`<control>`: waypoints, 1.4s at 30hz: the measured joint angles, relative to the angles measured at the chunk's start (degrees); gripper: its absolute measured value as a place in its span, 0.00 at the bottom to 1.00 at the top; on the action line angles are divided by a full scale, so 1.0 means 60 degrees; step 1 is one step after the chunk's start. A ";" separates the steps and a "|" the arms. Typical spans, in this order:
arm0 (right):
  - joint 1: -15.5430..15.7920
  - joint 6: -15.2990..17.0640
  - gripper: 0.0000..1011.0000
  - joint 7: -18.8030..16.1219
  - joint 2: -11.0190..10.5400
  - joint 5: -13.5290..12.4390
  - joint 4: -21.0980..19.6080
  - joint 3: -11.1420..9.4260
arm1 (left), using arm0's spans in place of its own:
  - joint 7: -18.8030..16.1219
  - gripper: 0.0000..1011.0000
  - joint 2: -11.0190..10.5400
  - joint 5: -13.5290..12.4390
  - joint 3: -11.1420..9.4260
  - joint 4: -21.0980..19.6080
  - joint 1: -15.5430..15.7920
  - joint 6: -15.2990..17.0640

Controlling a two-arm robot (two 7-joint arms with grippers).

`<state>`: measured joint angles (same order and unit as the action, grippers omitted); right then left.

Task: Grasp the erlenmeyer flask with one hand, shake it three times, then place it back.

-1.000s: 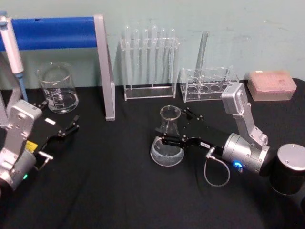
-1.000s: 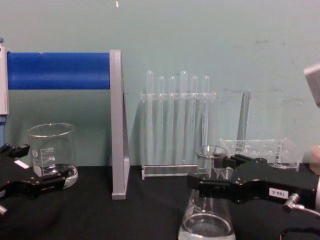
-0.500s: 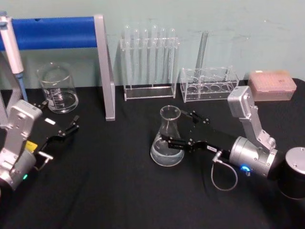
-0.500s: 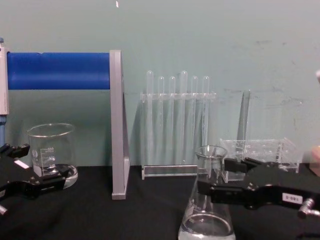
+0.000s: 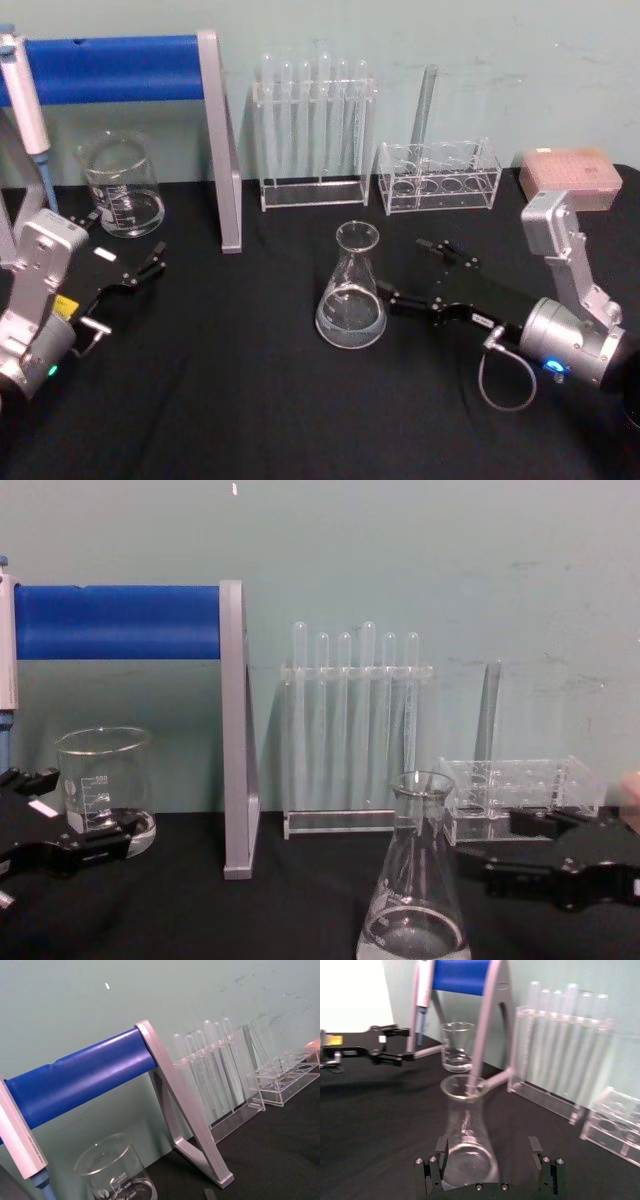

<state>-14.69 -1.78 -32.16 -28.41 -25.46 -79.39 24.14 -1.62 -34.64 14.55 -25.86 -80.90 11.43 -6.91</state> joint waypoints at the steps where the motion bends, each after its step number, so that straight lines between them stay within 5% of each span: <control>1: 0.0028 0.0006 0.99 0.0063 -0.0015 -0.0006 -0.0014 -0.0040 | 0.0000 0.99 0.0000 0.0000 0.0000 0.0000 -0.0001 0.0000; 10: 0.0209 0.0157 0.99 0.1019 0.0093 0.0095 -0.0055 -0.0584 | 0.0000 0.99 0.0000 0.0000 0.0000 0.0000 0.0000 0.0000; 15: 0.0092 0.0058 0.99 0.1914 0.0494 0.0546 0.0150 -0.0861 | 0.0000 0.99 0.0000 0.0000 0.0000 0.0000 0.0000 0.0000; 29: -0.0423 -0.0031 0.99 0.3456 0.1371 0.1850 0.1118 -0.0938 | 0.0000 0.99 0.0000 0.0000 0.0000 0.0000 0.0000 0.0000; 42: -0.0502 0.0167 0.99 0.3808 0.1796 0.2309 0.1566 -0.1130 | 0.0000 0.99 0.0000 0.0000 0.0000 0.0000 0.0000 0.0000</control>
<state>-17.70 -0.78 -9.31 -17.64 -11.60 -70.00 17.36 -1.62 -34.65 14.55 -25.86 -80.90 11.43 -6.91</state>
